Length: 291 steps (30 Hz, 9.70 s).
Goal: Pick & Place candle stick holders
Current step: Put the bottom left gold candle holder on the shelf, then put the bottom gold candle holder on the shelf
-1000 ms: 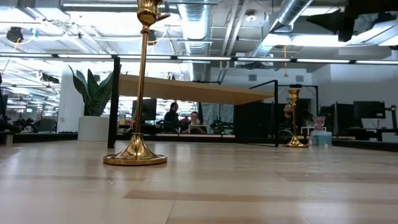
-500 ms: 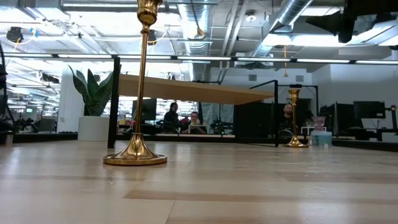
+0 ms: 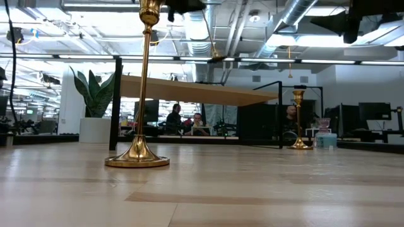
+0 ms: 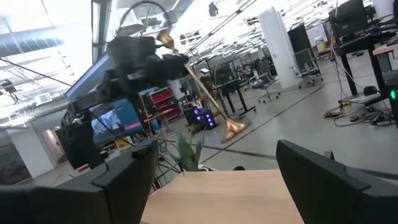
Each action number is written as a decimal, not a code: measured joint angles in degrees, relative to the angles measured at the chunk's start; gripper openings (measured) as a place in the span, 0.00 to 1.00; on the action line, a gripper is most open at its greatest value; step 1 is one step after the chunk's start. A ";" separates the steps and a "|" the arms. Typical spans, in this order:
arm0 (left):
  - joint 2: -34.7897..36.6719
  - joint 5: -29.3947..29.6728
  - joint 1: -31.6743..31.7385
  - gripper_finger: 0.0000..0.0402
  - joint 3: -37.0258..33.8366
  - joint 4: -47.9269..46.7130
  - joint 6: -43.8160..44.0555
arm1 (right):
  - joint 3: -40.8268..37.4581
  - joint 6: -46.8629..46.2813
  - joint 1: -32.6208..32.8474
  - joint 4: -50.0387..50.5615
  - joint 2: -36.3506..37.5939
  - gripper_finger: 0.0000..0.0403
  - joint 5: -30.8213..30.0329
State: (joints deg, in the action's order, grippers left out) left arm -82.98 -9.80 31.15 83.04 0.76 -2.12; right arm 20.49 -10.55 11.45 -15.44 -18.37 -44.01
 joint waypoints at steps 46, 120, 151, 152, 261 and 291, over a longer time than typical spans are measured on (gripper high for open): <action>-18.92 -3.35 1.91 0.04 8.87 0.45 -4.00 | 0.02 0.02 0.03 0.44 0.00 0.79 0.02; -17.71 -3.35 1.84 0.53 8.81 -6.27 -5.23 | 0.02 0.07 0.10 0.39 0.00 0.79 0.63; 30.09 5.73 -7.70 0.37 -1.19 -36.41 -4.40 | 0.02 0.02 0.10 1.73 -7.14 0.79 0.44; 31.22 5.73 -8.25 0.36 -2.57 -36.44 -3.62 | 0.02 0.02 0.10 1.75 -7.84 0.79 0.44; 47.37 6.80 -19.62 0.02 -31.52 -26.47 10.98 | 55.30 -0.44 4.16 10.54 -97.66 0.75 41.07; 47.37 6.78 -19.62 0.01 -31.52 -26.25 9.86 | 55.25 1.04 4.16 8.20 -97.66 0.04 41.00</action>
State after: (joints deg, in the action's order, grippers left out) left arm -35.62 -3.02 11.53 51.53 -25.49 7.75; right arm 75.75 -9.51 15.62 -7.25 -116.03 -3.01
